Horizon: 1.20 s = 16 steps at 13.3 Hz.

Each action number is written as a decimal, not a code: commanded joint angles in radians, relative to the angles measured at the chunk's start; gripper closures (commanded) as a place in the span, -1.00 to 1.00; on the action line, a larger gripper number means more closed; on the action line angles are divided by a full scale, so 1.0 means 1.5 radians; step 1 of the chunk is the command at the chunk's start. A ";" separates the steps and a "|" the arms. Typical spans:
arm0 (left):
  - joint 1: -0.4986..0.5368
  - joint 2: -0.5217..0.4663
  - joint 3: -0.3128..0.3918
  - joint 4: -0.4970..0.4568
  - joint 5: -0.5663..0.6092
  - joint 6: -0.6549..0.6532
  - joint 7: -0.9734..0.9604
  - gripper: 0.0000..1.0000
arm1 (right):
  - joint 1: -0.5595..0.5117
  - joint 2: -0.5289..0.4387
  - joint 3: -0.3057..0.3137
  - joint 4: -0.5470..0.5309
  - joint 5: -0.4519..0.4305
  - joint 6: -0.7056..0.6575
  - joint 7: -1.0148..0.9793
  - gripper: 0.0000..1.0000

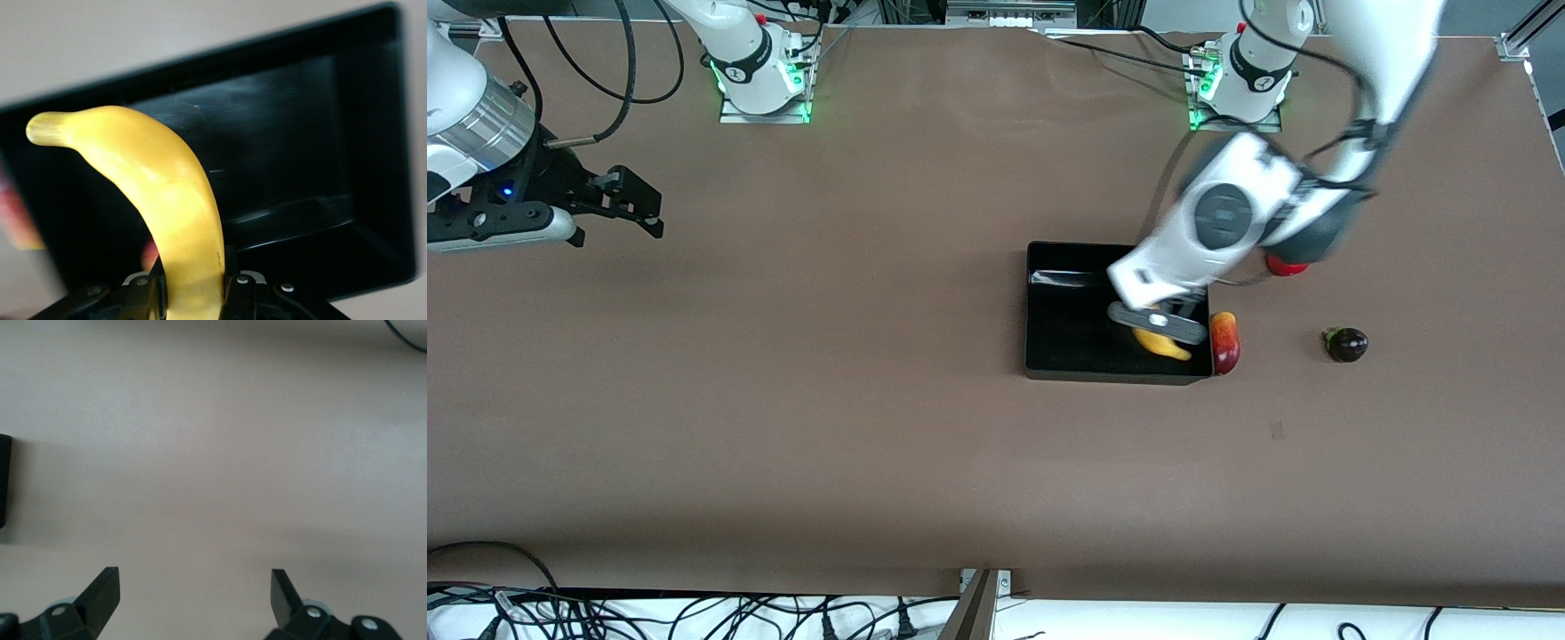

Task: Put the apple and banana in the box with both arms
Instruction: 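Carry the banana with the left gripper over the box, then lower the banana into the box and open the left gripper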

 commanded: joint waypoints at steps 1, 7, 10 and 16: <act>-0.040 0.071 0.003 0.013 0.034 0.058 -0.089 1.00 | 0.000 0.000 -0.001 0.004 -0.004 -0.002 0.002 -1.00; -0.043 0.151 0.019 0.013 0.066 0.130 -0.095 0.49 | 0.000 0.000 -0.001 0.004 -0.004 -0.003 0.002 -1.00; -0.029 0.141 0.025 0.017 0.065 0.123 -0.090 -1.00 | 0.000 0.000 0.000 0.004 -0.004 -0.003 0.002 -1.00; 0.020 0.023 0.023 0.180 0.064 -0.189 -0.085 -1.00 | 0.000 0.000 -0.001 0.005 -0.004 -0.002 0.002 -1.00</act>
